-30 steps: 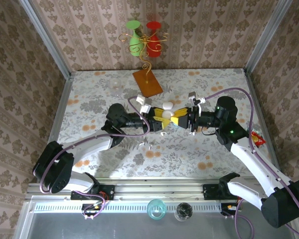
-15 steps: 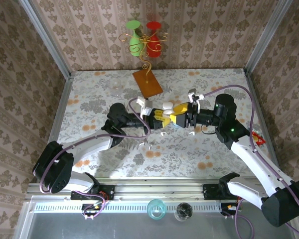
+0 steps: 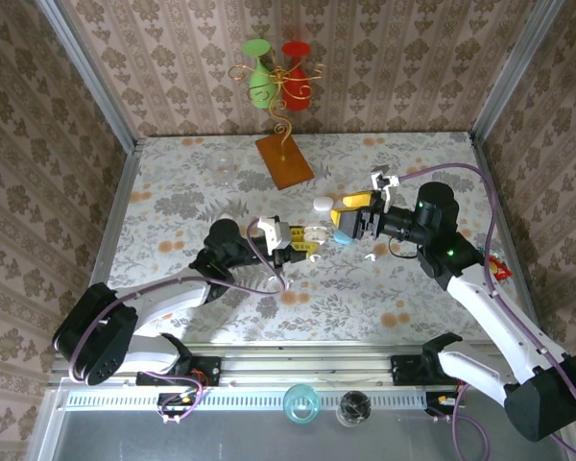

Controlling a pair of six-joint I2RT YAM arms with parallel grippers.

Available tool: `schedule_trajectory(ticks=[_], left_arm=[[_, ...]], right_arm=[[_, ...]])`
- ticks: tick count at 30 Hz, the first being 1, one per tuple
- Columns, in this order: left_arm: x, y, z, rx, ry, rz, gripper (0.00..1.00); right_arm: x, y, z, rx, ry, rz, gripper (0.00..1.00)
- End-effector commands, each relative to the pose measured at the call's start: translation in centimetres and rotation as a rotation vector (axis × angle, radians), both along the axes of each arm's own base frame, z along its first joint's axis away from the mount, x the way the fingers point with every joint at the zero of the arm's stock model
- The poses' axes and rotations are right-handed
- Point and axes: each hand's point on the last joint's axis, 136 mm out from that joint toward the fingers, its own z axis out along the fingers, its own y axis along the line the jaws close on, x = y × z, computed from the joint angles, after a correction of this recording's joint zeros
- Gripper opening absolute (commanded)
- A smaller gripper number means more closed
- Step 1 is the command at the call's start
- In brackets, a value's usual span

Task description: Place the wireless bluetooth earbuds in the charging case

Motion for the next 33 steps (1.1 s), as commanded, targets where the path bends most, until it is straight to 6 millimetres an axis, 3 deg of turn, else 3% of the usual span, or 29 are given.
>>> schedule_trajectory(ticks=[1,8,13,23,29,33], left_arm=[[2.4,1.1,0.4,-0.038,-0.032,0.124,0.0],[4.9,3.1,-2.6,0.027,0.03,0.251,0.0],[6.4,5.8,-2.8,0.032,0.03,0.328,0.0],[10.8,13.4,-2.6,-0.003,0.066,0.589,0.0],[11.7,16.6,-2.1,-0.057,0.081,0.665,0.0],[11.5,17.4,-2.0,-0.066,0.072,0.681,0.0]], right_arm=[[1.6,-1.5,-1.1,-0.001,0.072,-0.135,0.71],[4.6,-3.1,-7.5,-0.103,0.341,-0.312,0.69],[4.7,-2.7,-13.6,-0.194,0.546,-0.342,0.68],[1.6,3.8,-22.5,-0.4,0.754,-0.236,0.66],[0.1,7.9,-25.7,-0.556,0.766,-0.194,0.62],[-0.3,9.1,-27.1,-0.689,0.734,-0.195,0.59]])
